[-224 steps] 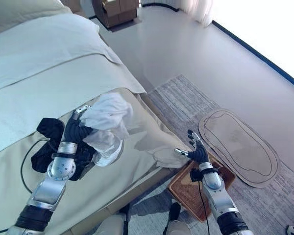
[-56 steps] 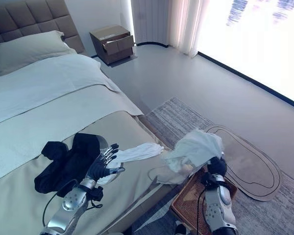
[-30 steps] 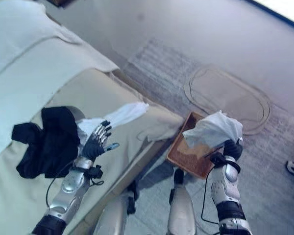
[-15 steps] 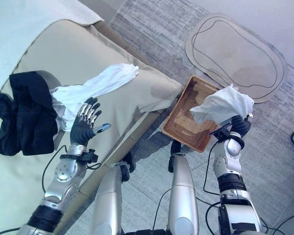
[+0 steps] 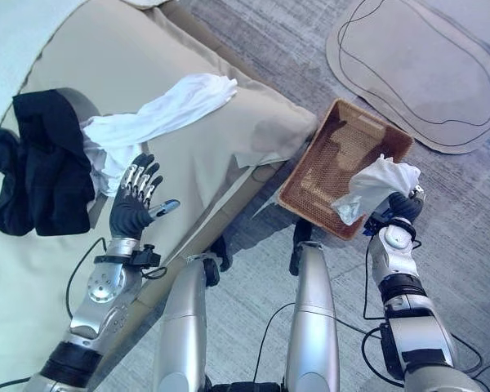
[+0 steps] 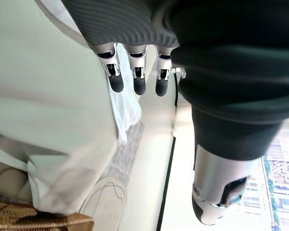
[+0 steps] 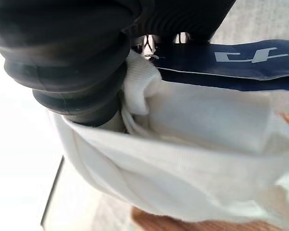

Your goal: Pick up clothes into the bucket

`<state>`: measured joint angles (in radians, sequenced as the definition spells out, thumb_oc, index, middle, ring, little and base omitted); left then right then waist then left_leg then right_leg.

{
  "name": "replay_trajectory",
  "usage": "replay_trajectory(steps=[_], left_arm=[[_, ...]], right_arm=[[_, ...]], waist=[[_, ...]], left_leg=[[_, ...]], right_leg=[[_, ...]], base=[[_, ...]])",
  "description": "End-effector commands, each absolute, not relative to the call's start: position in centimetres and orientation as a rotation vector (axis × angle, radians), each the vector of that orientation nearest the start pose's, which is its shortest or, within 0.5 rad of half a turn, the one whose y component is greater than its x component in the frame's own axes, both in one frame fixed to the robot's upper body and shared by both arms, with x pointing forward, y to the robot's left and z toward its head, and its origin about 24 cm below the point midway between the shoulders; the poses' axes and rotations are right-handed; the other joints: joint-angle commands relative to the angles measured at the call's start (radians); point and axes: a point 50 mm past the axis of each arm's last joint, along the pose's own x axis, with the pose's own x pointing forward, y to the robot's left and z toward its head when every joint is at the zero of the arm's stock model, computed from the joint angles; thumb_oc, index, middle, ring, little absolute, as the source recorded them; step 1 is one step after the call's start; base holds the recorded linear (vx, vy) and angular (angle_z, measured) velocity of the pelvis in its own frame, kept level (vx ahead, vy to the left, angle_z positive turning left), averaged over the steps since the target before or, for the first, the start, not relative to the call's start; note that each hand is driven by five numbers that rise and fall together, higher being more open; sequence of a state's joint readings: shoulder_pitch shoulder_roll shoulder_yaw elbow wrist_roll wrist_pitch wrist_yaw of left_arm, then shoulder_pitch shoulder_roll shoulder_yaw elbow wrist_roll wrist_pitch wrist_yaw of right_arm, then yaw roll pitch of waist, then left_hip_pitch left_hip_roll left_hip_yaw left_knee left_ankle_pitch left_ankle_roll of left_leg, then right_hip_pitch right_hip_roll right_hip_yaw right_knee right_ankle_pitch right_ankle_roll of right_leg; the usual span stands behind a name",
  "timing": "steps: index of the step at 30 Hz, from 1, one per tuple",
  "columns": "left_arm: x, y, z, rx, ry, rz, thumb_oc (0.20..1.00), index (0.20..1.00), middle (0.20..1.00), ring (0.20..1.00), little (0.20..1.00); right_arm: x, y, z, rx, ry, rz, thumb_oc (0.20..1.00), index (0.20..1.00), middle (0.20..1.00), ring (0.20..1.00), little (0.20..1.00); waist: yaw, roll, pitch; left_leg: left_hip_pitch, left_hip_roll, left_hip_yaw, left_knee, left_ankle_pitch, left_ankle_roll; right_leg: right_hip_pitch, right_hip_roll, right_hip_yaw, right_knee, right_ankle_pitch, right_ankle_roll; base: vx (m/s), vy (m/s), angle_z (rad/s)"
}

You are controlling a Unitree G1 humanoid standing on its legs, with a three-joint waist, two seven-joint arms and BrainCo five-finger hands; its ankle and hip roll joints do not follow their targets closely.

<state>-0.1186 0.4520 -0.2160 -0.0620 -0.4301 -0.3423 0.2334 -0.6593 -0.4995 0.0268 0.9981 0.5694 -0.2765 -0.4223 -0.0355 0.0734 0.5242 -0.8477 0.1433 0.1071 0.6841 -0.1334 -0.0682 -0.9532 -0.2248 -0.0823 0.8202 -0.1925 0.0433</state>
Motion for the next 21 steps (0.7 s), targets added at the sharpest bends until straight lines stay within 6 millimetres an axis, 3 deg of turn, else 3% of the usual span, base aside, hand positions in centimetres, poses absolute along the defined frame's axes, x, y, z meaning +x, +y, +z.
replay_trajectory(steps=[1,6,14,16,17,21], left_arm=[[25.3,17.2,13.8,-0.148,-0.547,-0.080,1.000,1.000,1.000,1.000,1.000],[25.3,16.9,14.5,-0.155,-0.573,-0.095,1.000,1.000,1.000,1.000,1.000],[25.2,17.1,14.6,-0.167,-0.582,-0.087,1.000,1.000,1.000,1.000,1.000],[25.1,17.1,14.6,-0.171,-0.580,-0.087,1.000,1.000,1.000,1.000,1.000],[25.1,17.0,14.6,-0.171,-0.580,-0.092,1.000,1.000,1.000,1.000,1.000],[25.2,17.0,14.7,-0.169,-0.580,-0.087,1.000,1.000,1.000,1.000,1.000]], right_arm=[[34.3,-32.6,9.4,-0.003,0.006,-0.749,0.200,0.200,0.200,0.200,0.200],[34.7,-32.3,9.0,-0.051,0.066,-0.728,0.200,0.200,0.200,0.200,0.200],[35.2,-32.5,10.5,-0.178,0.047,-0.709,0.200,0.200,0.200,0.200,0.200],[35.2,-32.8,10.5,-0.186,0.055,-0.721,0.432,0.432,0.432,0.432,0.432],[35.1,-33.1,10.5,-0.211,0.081,-0.737,1.000,1.000,1.000,1.000,1.000],[35.3,-33.0,10.6,-0.218,0.096,-0.749,1.000,1.000,1.000,1.000,1.000]], waist=[[-0.001,0.027,-0.051],[0.003,0.032,-0.051],[0.008,0.033,-0.060],[0.009,0.032,-0.063],[0.010,0.030,-0.066],[0.008,0.029,-0.069]], left_leg=[[-0.045,0.010,-0.027,0.201,-0.173,0.014],[-0.083,0.004,-0.034,0.222,-0.173,0.017],[-0.101,-0.003,-0.035,0.218,-0.170,0.020],[-0.101,-0.004,-0.036,0.214,-0.168,0.021],[-0.101,-0.006,-0.036,0.211,-0.168,0.022],[-0.100,-0.005,-0.034,0.203,-0.165,0.021]], right_leg=[[0.023,-0.075,0.048,0.010,0.001,0.063],[-0.011,-0.079,0.049,0.037,-0.006,0.060],[-0.031,-0.080,0.054,0.037,-0.005,0.060],[-0.033,-0.082,0.056,0.036,-0.003,0.061],[-0.033,-0.083,0.055,0.034,-0.001,0.060],[-0.030,-0.083,0.055,0.022,0.004,0.061]], base=[[-0.01,-0.002,0.13],[0.00,-0.011,0.11],[0.00,0.000,0.04],[0.00,0.000,0.00],[0.00,0.000,0.00],[0.00,0.000,0.00]])
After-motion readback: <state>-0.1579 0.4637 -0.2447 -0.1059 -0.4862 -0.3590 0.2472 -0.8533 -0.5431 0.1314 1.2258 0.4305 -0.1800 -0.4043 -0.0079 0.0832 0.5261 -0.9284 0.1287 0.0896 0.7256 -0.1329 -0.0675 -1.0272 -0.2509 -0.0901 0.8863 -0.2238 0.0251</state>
